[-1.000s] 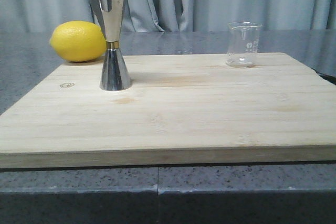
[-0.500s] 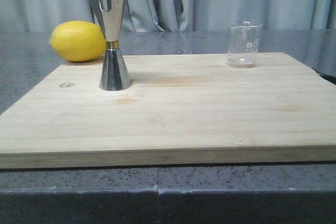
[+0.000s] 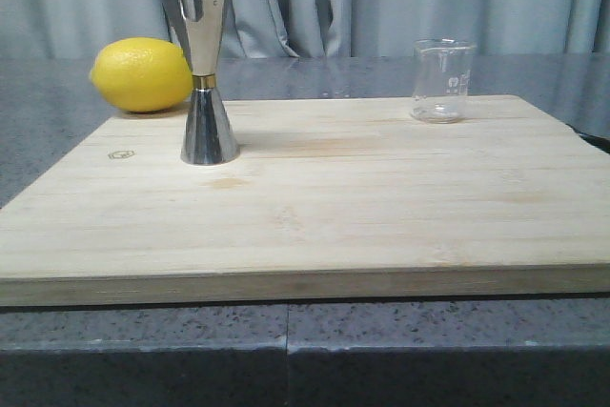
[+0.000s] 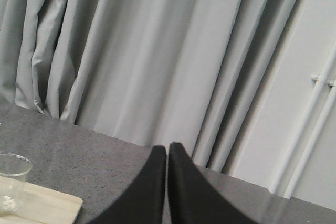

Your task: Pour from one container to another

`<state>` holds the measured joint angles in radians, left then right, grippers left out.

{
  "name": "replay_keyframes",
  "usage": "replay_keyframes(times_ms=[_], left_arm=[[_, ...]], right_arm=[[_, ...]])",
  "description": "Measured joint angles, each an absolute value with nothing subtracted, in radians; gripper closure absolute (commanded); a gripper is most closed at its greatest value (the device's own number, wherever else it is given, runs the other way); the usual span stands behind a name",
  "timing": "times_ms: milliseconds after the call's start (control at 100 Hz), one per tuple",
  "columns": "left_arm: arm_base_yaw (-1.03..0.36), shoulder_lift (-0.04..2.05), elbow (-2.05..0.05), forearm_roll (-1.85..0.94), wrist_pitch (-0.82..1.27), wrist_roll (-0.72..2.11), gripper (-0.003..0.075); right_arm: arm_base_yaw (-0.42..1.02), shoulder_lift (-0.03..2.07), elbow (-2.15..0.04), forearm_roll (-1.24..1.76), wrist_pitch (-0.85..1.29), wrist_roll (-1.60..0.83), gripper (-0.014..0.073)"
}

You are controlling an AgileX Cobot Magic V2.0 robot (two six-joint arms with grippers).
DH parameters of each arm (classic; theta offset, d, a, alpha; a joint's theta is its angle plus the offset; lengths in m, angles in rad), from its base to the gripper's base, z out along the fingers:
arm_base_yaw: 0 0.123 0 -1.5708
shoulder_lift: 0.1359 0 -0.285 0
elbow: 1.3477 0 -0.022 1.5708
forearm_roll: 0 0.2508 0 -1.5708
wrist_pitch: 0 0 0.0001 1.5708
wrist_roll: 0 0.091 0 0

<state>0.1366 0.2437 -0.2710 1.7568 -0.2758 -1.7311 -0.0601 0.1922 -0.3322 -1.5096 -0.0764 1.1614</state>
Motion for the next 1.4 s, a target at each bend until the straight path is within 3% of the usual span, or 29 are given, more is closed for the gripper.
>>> replay_keyframes(times_ms=[750, 1100, 1260, 1400], left_arm=[[0.137, 0.244, -0.265, 1.757, -0.276, -1.731, 0.0739], [0.032, 0.244, -0.188, 1.731, -0.228, -1.726, 0.0739], [0.027, 0.244, -0.188, 1.463, -0.169, -1.534, 0.0739], [0.015, 0.237, -0.182, 0.936, -0.089, -1.053, 0.0739]], right_arm=[[-0.06, 0.192, -0.332, -1.512, -0.084, 1.161, 0.0643], [-0.06, 0.192, -0.332, -1.512, -0.084, 1.161, 0.0643], [-0.06, 0.192, -0.332, -1.512, -0.084, 1.161, 0.0643], [-0.06, 0.192, -0.332, -1.514, -0.084, 1.161, 0.0643]])
